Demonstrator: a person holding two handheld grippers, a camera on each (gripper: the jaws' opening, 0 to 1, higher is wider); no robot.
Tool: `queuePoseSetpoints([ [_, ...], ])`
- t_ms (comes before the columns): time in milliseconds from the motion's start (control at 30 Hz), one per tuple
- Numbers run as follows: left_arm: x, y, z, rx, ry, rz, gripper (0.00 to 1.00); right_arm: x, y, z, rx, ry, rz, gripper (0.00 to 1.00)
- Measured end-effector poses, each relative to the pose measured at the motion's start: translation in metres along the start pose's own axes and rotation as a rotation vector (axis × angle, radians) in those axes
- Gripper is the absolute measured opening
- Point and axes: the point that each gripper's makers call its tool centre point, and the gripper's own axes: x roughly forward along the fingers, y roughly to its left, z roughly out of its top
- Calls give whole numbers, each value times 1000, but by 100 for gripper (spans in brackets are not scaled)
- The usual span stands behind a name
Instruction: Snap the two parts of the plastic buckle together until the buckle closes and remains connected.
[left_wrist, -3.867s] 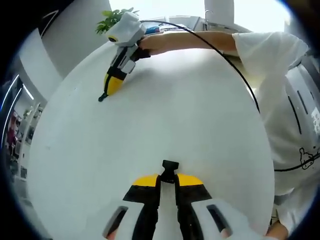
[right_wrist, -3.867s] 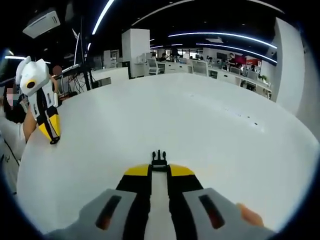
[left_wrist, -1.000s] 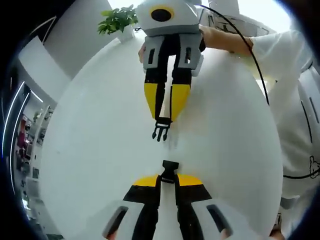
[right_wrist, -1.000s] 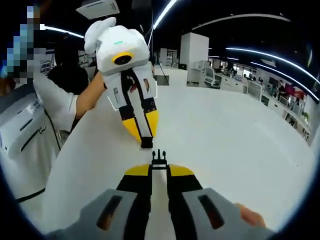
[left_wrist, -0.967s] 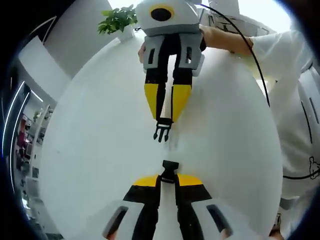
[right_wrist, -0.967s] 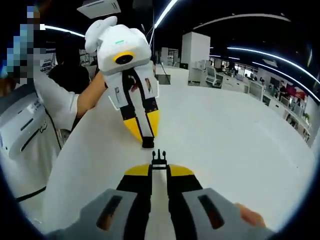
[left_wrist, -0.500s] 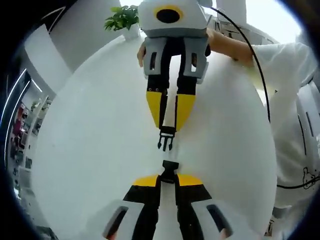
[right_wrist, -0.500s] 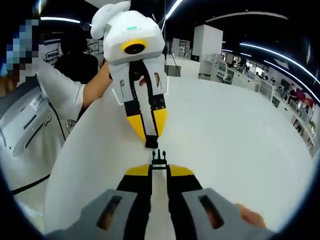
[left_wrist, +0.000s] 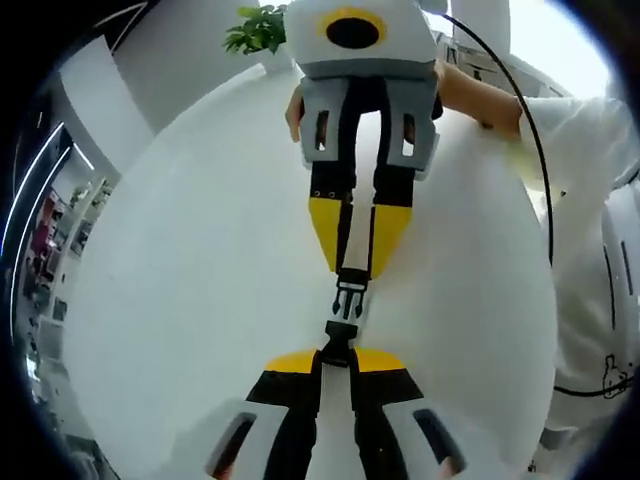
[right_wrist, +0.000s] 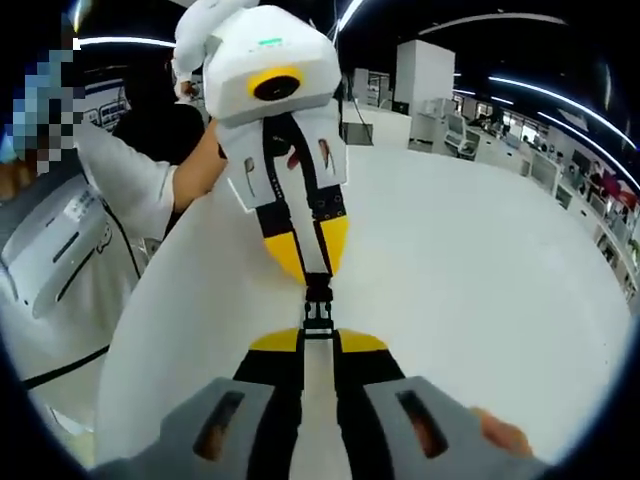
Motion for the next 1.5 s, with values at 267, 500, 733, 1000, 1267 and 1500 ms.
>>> queuePoseSetpoints([
  [267,0,-1,3,15,5,10,10,1,0,-2,5,0,2,10],
  [500,0,-2,4,12,1,5,10,2,1,-1,5,-4,6,9],
  [733,2,0,5,15,0,19,10,4,0,-3,8,-2,-2,9],
  [1000,6,-2,10,46,-19,21,6,7,1,-4,-5,8,-9,9],
  [1267,5,0,8,105,-34,24,6,7,1,-4,-9,5,-9,9],
  [1500,4,-1,9,122,-58,19,9,7,3,-4,-19,7,-4,9],
])
